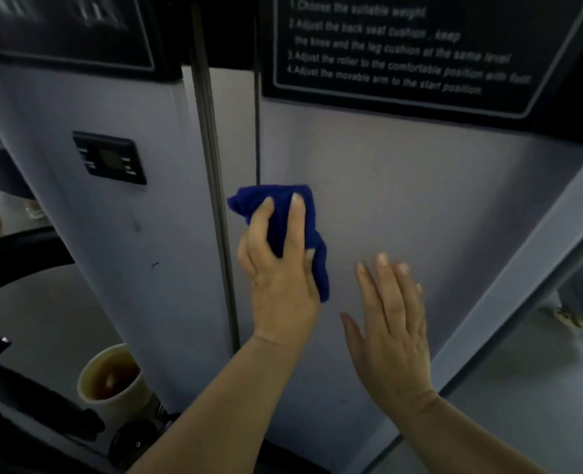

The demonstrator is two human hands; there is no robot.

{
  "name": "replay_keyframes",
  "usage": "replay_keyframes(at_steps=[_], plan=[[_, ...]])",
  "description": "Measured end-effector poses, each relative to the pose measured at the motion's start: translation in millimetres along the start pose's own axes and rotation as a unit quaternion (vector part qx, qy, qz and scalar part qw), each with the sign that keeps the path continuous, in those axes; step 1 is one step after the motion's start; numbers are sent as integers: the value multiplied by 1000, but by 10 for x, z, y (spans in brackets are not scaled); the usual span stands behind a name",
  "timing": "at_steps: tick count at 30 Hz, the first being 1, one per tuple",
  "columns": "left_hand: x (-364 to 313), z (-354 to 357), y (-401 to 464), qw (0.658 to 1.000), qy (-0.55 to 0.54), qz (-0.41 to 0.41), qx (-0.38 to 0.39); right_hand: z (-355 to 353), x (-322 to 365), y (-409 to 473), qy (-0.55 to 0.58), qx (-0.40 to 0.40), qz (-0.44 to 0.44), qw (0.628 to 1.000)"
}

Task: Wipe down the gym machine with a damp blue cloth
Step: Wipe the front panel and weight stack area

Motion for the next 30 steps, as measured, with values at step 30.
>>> replay_keyframes(at_steps=[30], plan=[[222, -144, 371, 889, -333, -256, 184, -119, -25, 652, -23, -8, -79, 997]])
Point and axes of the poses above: each hand's wrist, its own y-axis towards the middle knuckle, its own z-axis out of the palm, x = y × z, the point moved 1 cm from there along y, towards the middle knuckle, and after that the axes turned 10 degrees about -z, right-handed, at the moved point
